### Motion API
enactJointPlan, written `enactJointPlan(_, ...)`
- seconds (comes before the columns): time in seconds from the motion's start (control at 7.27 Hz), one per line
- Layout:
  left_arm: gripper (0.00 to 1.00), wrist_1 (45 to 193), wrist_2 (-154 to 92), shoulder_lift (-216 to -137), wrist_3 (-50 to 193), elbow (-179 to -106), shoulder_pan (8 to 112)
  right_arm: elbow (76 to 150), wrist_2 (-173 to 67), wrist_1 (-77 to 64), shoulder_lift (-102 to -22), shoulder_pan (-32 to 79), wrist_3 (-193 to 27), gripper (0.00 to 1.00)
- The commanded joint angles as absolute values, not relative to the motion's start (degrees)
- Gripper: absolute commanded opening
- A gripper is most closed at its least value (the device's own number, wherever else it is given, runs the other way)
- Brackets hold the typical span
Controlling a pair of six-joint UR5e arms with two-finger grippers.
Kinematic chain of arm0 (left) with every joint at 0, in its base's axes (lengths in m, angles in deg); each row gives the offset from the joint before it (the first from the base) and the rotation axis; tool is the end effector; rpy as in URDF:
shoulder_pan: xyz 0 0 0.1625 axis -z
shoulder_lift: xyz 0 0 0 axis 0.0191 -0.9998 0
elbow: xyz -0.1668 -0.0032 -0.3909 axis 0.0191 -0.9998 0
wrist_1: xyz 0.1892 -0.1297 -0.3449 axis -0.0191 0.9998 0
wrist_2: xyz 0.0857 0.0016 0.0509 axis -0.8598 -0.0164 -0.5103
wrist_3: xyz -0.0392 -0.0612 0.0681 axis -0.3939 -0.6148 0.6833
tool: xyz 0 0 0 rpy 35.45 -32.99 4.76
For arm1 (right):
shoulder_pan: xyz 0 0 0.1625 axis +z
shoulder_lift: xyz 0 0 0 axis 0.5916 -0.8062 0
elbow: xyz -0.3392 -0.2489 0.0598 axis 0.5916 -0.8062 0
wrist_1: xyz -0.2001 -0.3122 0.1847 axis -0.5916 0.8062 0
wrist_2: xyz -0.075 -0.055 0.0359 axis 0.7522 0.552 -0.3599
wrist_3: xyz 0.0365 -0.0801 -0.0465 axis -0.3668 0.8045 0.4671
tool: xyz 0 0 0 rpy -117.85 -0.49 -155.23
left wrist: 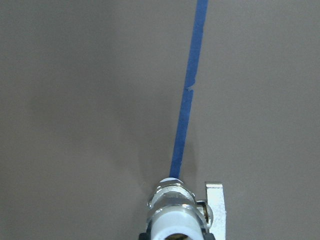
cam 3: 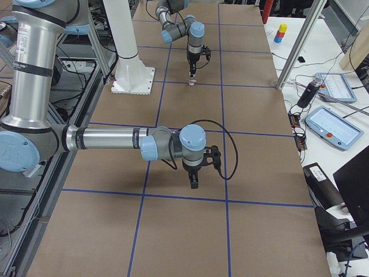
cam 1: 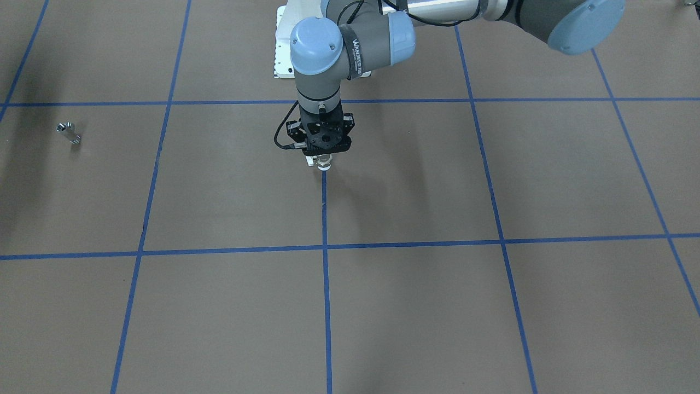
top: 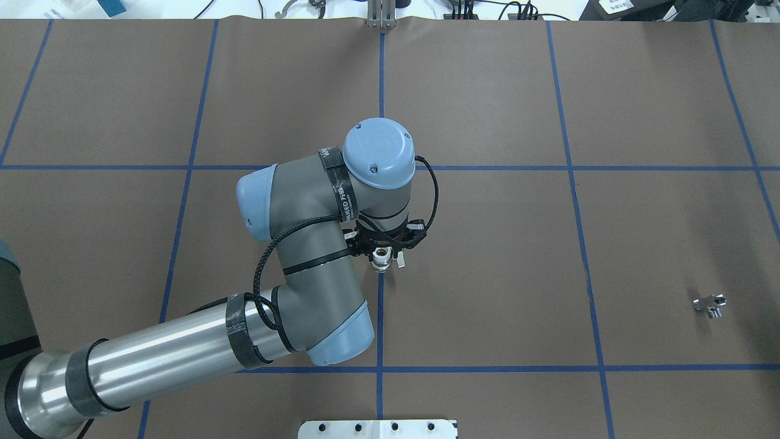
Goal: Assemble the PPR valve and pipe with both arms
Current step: 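Lower the valve upright at table center and open the left gripper, then withdraw the left arm while the right arm reaches toward the silver fitting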
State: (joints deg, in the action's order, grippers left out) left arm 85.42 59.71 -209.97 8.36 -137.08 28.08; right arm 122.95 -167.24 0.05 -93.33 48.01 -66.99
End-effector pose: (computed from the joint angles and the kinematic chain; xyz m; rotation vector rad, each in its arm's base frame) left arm 0.6115 -0.4185 0.1258 -0.1089 0.8026 -0.1012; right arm 0.0184 -0.4205 0.6208 0.0951 -0.8292 -0.1474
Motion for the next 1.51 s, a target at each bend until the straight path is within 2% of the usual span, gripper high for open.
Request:
enactJointPlan(0.0,0.91,85.8,59.7,-210.0,8.8,-136.9,28.2,123.1,-167.2,0.1,-93.3,48.0,-67.1,1.00)
enactJointPlan(0.28,0.92,84.9,60.1,-209.4,8.9,-140.1,29.7,123.6,-170.5,-0.2,-93.1,47.6,-67.1,1.00)
enactJointPlan(0.41,0.92,84.9,60.1,-205.5,9.3,-144.3,30.0,124.1,-171.5,-0.7,-93.1,46.9,-69.4,1.00)
enactJointPlan(0.83,0.90,80.9,60.4,-194.4,14.5,-159.4,32.7,125.0,-170.0,-21.5,-96.7,36.5,-90.9,1.00)
enactJointPlan(1.1,0.90,79.3,60.3,-187.4,17.6,-167.0,34.0,125.2,-169.6,-21.8,-97.1,32.2,-95.8,1.00)
enactJointPlan(1.38,0.90,79.6,60.5,-182.1,17.7,-171.2,35.0,126.0,-167.3,-21.8,-97.1,27.6,-100.3,1.00)
